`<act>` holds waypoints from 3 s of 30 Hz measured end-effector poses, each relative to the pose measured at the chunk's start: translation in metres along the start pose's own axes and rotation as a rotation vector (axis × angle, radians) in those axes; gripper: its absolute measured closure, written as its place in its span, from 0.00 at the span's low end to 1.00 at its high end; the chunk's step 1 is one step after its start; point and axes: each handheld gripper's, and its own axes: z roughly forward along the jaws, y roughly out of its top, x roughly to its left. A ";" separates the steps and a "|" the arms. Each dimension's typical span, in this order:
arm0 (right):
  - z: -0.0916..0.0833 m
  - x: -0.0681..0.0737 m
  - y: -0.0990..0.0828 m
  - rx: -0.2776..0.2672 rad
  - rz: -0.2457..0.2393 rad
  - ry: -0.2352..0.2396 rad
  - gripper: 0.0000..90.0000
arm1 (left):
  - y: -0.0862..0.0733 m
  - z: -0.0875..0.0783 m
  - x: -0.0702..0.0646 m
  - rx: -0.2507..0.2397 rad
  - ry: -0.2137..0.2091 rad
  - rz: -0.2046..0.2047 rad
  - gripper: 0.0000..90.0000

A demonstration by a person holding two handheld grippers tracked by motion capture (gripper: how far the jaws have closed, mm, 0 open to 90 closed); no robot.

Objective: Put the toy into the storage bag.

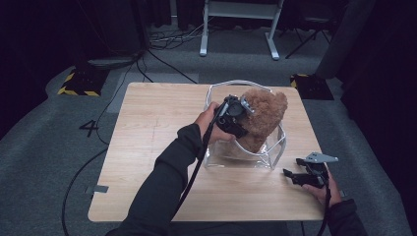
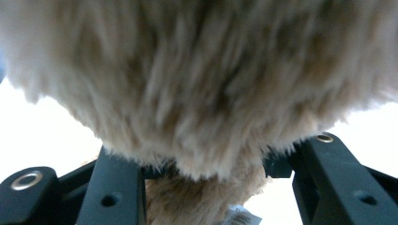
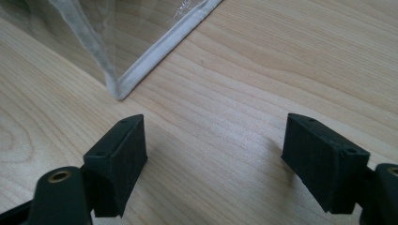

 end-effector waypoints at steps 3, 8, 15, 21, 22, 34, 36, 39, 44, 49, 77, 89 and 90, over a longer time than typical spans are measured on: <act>0.000 0.000 0.000 0.000 0.000 0.000 0.25 | -0.001 0.001 0.002 -0.005 -0.007 -0.001 0.58; 0.000 0.000 0.000 0.000 -0.001 0.000 0.25 | -0.002 0.001 0.002 0.005 -0.009 0.005 0.58; 0.000 0.000 0.000 0.000 -0.001 0.000 0.25 | -0.005 0.000 0.005 0.003 -0.010 -0.005 0.54; 0.000 0.000 0.000 0.000 -0.001 0.000 0.25 | -0.009 -0.002 0.006 -0.015 -0.009 -0.025 0.51; 0.000 0.000 0.000 0.000 0.000 0.000 0.25 | -0.010 -0.003 0.006 -0.016 -0.010 -0.029 0.50; 0.000 0.000 0.000 0.000 -0.001 0.000 0.25 | -0.020 -0.013 0.010 -0.094 -0.031 -0.092 0.44; 0.000 0.000 0.000 -0.001 -0.001 0.000 0.25 | -0.021 -0.017 0.010 -0.102 -0.033 -0.093 0.43; 0.000 0.000 0.000 0.000 0.000 0.000 0.25 | -0.023 -0.021 0.010 -0.115 -0.034 -0.097 0.42; 0.000 0.000 0.000 0.000 0.000 0.000 0.25 | -0.027 -0.031 0.011 -0.156 -0.028 -0.107 0.40; 0.000 0.000 0.000 0.000 -0.001 0.000 0.25 | -0.030 -0.039 0.011 -0.177 -0.014 -0.118 0.35; 0.000 0.000 0.000 0.000 0.000 0.001 0.25 | -0.061 -0.080 0.016 -0.241 0.122 -0.164 0.22; 0.000 0.000 0.000 0.000 0.000 0.001 0.25 | -0.078 -0.085 0.013 -0.227 0.196 -0.157 0.19; 0.000 0.000 0.000 0.000 0.001 0.001 0.25 | -0.080 -0.085 0.013 -0.226 0.202 -0.157 0.19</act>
